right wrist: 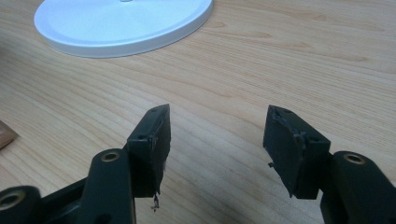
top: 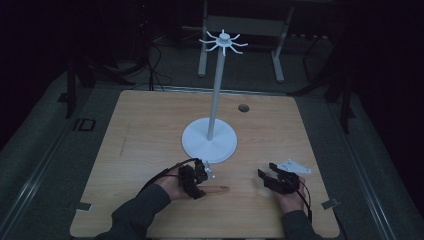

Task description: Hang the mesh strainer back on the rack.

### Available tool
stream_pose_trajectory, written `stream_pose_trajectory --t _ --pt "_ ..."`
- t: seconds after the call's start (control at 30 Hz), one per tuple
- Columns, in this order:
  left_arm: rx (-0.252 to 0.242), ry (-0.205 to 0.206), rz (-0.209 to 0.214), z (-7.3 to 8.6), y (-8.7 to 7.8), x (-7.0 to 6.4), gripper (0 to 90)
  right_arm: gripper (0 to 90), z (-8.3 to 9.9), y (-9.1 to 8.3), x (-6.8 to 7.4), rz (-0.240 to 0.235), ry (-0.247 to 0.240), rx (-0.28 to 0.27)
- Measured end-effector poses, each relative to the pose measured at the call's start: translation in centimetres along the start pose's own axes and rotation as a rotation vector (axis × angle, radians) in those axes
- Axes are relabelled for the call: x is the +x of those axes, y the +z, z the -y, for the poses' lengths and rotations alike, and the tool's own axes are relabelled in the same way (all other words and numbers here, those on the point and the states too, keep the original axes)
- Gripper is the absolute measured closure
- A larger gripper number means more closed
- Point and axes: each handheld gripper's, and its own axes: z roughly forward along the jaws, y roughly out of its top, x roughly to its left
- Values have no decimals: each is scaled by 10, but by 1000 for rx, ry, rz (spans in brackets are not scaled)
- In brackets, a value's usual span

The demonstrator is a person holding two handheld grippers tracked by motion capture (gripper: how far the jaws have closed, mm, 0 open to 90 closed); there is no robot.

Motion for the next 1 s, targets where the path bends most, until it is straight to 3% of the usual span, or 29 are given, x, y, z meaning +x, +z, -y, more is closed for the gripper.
stream_pose_trajectory --t 0.47,1.0 --pt "74 0 19 -2 9 1 554 409 0 0 0 0 0 0" --pt "98 16 1 -5 10 0 658 406 0 0 0 -1 0 -1"
